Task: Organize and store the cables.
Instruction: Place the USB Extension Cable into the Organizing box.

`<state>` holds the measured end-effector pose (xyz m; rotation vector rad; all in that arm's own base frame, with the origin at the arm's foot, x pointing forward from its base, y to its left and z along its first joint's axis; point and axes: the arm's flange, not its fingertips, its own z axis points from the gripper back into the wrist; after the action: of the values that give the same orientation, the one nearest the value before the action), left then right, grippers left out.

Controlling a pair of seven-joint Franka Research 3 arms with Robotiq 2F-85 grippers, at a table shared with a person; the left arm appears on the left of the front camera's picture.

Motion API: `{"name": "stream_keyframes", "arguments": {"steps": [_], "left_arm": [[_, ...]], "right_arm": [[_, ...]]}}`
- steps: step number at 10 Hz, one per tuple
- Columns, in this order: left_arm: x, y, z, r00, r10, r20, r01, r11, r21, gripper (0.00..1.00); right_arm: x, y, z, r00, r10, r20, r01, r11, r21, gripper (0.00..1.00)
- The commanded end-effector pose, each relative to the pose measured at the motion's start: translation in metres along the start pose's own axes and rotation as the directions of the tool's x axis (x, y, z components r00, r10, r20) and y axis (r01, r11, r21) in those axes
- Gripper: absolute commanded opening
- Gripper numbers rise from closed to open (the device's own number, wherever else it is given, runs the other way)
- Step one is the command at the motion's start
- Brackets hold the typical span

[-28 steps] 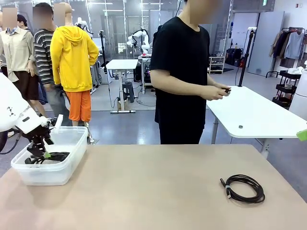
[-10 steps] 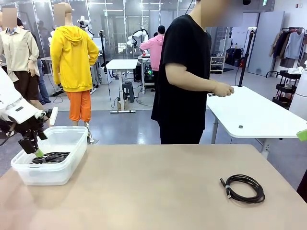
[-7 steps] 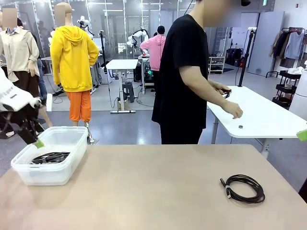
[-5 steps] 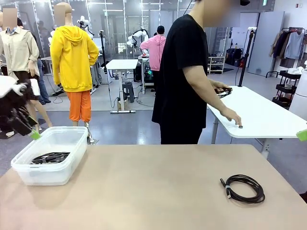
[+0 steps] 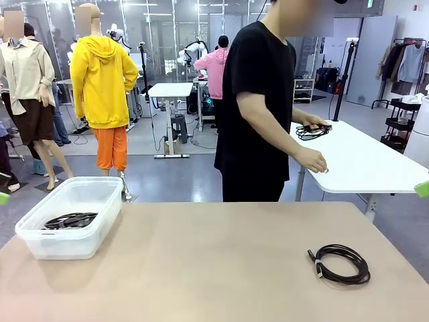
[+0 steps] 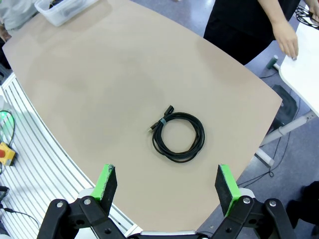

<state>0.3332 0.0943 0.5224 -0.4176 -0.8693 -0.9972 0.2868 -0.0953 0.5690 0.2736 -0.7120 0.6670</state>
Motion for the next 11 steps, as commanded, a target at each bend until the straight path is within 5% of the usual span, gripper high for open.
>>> {"name": "stream_keyframes", "arguments": {"steps": [1, 4, 5, 11], "left_arm": [[-0.022, 0.02, 0.0, 0.993, -0.083, 0.083, 0.088, 0.994, -0.064, 1.0], [-0.03, 0.033, -0.002, 0.971, -0.203, 0.124, 0.209, 0.977, -0.038, 1.0], [-0.036, 0.015, 0.004, 0.989, -0.122, 0.079, 0.126, 0.991, -0.039, 1.0], [-0.036, 0.015, 0.004, 0.989, -0.122, 0.079, 0.126, 0.991, -0.039, 1.0]], "right_arm": [[0.002, 0.001, 0.0, 1.0, -0.016, 0.006, 0.016, 1.0, -0.008, 1.0], [0.002, 0.001, 0.0, 1.0, -0.016, 0.006, 0.016, 1.0, -0.008, 1.0], [0.002, 0.001, 0.0, 1.0, -0.016, 0.006, 0.016, 1.0, -0.008, 1.0], [0.002, 0.001, 0.0, 1.0, -0.016, 0.006, 0.016, 1.0, -0.008, 1.0]]}}
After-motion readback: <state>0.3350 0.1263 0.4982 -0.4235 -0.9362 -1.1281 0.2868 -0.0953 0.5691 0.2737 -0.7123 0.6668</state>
